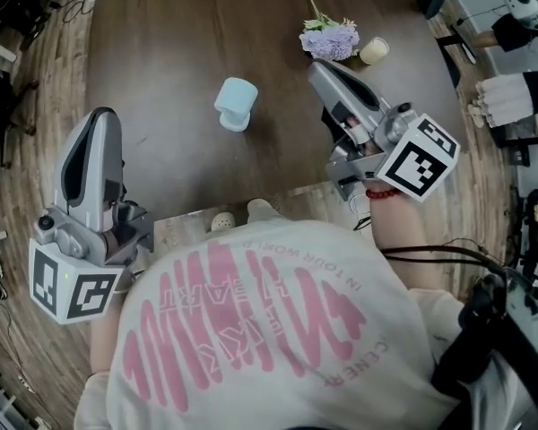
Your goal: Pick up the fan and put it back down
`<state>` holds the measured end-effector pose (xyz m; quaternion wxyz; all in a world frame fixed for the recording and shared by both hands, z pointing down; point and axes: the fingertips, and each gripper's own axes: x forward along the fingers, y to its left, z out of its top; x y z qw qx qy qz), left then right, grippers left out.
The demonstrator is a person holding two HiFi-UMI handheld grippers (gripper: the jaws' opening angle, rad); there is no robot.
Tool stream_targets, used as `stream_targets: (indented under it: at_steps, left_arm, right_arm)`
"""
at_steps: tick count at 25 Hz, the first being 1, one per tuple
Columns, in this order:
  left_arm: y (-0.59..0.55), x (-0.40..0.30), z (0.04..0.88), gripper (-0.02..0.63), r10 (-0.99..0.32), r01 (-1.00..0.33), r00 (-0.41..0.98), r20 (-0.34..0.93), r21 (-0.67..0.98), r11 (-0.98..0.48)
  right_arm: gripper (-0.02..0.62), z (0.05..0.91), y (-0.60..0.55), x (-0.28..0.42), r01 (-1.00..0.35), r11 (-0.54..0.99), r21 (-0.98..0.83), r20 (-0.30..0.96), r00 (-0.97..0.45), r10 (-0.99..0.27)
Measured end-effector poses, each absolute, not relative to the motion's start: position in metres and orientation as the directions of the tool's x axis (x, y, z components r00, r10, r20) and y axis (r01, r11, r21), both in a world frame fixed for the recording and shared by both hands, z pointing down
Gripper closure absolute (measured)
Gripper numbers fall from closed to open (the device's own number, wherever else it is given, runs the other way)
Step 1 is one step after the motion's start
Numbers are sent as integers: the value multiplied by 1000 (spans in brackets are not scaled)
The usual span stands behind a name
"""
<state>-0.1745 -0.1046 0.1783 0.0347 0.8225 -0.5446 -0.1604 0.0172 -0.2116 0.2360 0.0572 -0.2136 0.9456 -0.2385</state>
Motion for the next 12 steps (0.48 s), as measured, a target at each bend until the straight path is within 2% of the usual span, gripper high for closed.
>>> stream_targets:
  at_steps: [12]
  left_arm:
    - [-92,-187,194,592,-954,-929,232,-189,247,-275]
  right_arm:
    - [589,273,-202,-17,-284,855,-433,98,-958,-269]
